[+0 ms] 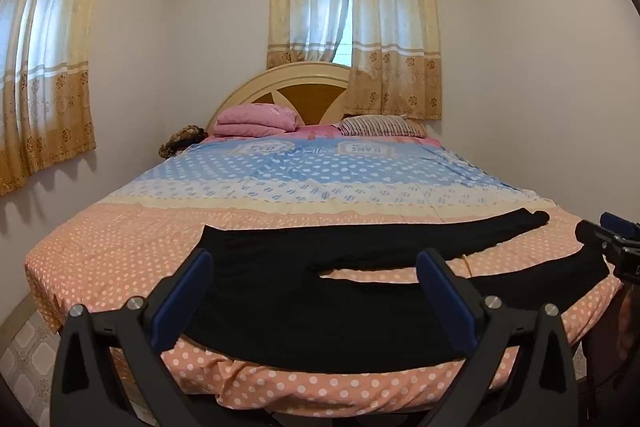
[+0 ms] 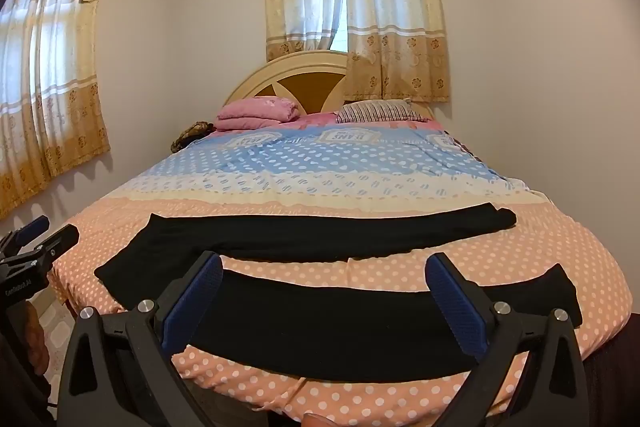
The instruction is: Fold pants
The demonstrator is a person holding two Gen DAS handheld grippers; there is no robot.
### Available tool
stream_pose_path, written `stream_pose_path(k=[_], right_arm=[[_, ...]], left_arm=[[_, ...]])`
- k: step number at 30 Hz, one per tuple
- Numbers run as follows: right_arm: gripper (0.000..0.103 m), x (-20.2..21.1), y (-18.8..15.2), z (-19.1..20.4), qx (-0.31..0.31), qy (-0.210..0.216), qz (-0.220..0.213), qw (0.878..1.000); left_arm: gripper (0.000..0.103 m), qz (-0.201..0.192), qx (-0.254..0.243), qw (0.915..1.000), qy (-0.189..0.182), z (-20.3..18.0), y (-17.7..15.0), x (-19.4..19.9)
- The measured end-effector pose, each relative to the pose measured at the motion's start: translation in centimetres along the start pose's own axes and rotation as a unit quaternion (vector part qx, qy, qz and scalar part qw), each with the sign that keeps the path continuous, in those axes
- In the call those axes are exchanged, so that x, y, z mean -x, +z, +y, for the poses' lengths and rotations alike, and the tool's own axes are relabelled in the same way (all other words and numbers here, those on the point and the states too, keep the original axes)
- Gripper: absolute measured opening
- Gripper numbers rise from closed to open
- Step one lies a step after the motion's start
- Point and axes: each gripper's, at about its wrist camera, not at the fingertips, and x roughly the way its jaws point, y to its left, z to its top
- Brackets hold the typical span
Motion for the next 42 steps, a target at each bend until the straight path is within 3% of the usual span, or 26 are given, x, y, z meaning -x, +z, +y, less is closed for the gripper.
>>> stream_pose_path(k=[42], right_arm=[[0.102,-0.87,-0.57,-0.21,-0.002,-0.005,0.011,1.0]], left_arm=[[0.103,0.013,0.027,0.9995,-0.013,0.0,-0.28,-0.47]])
